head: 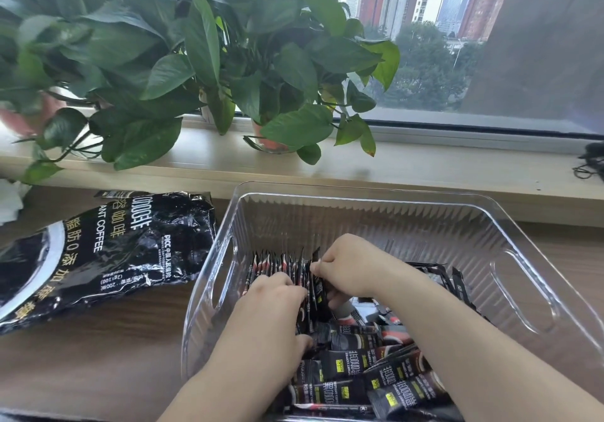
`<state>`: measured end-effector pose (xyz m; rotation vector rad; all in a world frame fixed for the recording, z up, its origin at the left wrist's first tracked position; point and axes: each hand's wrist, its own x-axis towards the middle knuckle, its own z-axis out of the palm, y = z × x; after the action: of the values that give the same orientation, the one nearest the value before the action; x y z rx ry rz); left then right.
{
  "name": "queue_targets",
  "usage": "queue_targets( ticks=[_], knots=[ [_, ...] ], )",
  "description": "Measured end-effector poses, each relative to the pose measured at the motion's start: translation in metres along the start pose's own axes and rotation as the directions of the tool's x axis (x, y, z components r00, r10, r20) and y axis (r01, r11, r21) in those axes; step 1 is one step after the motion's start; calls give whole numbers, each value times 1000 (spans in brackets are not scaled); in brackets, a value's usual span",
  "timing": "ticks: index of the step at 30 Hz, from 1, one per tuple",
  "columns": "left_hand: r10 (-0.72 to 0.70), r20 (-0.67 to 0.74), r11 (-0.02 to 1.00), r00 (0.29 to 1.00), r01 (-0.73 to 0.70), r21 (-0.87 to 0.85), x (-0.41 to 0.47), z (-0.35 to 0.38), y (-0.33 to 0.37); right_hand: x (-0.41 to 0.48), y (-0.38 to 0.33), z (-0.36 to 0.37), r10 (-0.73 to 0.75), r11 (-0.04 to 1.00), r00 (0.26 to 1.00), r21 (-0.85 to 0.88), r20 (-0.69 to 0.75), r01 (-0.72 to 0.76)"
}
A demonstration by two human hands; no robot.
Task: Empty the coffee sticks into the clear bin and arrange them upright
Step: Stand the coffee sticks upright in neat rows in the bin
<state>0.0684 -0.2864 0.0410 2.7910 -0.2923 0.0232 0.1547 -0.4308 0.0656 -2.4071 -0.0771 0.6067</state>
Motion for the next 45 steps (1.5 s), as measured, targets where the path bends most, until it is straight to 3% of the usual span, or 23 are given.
queue_targets(
  ticks=[7, 12, 18, 25, 35, 42, 45],
  knots=[
    [-8, -48, 988, 999, 16, 155, 13, -8, 14, 3, 8, 0, 19, 995, 1000, 103, -22, -17],
    [-52, -67, 986, 996, 62, 154, 22, -3, 10, 9, 11, 8, 85, 982, 990, 177, -108, -65],
    [-29, -37, 987, 999, 34, 155, 20, 4, 6, 3, 8, 7, 49, 976, 990, 219, -130, -20],
    [87, -80, 979, 993, -70, 193, 13, 8, 5, 4, 21, 2, 38, 957, 999, 289, -34, -26],
    [123, -71, 973, 990, -107, 203, 13, 13, 2, 5, 26, -6, 32, 962, 996, 269, 87, -54],
    [24, -95, 987, 995, -9, 158, 21, 12, 2, 7, 25, -7, 57, 966, 982, 237, 182, -100],
    [4, -97, 983, 995, 14, 183, 22, 12, 3, 6, 23, -7, 67, 961, 992, 261, 109, -93]
  ],
)
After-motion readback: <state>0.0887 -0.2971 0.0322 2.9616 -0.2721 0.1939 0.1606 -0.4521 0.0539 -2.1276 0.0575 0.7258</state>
